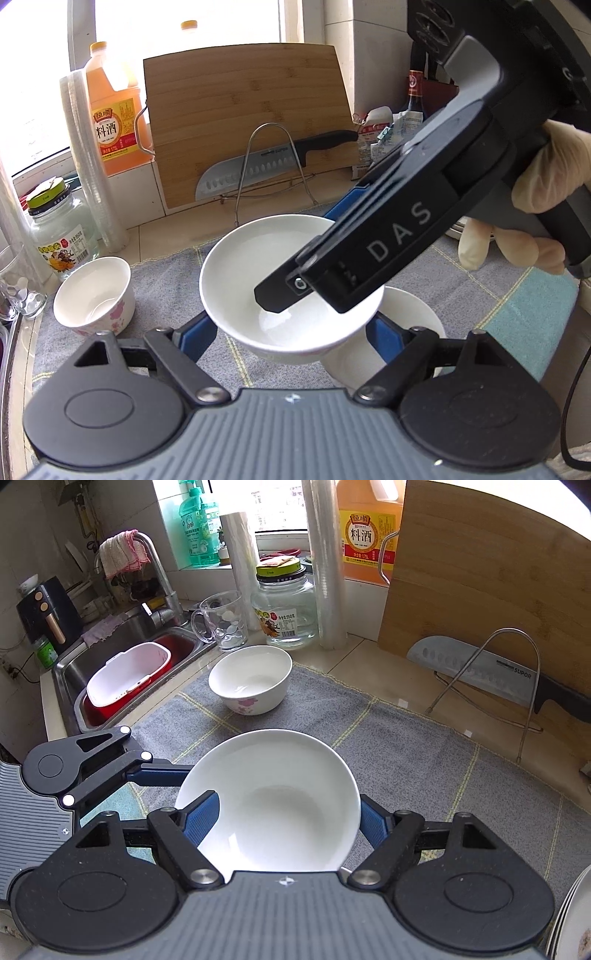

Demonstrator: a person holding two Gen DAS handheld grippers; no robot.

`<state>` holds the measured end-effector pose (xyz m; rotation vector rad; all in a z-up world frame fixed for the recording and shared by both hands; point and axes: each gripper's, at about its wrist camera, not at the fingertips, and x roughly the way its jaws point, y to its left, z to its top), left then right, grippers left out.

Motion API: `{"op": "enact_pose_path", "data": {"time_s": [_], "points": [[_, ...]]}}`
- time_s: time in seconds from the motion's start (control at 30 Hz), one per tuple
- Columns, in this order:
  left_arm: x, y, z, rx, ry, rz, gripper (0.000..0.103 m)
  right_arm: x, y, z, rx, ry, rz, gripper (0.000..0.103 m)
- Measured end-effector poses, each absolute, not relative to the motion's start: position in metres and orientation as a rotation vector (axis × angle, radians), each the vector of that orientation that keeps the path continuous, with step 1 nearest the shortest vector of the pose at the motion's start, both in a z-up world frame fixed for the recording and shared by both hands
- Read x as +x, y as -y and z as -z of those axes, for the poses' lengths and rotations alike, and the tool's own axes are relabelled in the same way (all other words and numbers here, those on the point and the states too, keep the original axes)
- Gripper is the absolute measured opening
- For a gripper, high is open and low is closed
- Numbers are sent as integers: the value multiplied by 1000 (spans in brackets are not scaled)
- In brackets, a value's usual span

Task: Organize plates and bowls
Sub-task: 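Carry the second bowl with the right gripper over the first placed bowl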

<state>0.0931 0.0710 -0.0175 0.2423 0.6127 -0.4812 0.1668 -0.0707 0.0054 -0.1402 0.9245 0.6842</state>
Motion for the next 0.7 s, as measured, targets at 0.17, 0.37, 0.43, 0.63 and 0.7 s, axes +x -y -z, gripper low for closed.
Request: {"op": "enact_pose_path", "data": {"time_s": [0.17, 0.37, 0.43, 0.63, 0.7], "points": [[85, -65, 16, 251, -611, 504, 87, 155, 78, -8, -134, -922, -669, 84], [80, -58, 17, 262, -613, 541, 87, 146, 88, -7, -122, -930, -637, 84], [78, -54, 18, 267, -615, 555, 87, 143, 92, -7, -115, -934, -628, 84], [75, -44, 23, 275, -625, 591, 87, 134, 104, -4, -100, -949, -591, 84], [74, -41, 24, 279, -628, 600, 87, 132, 107, -2, -97, -956, -581, 84]]}}
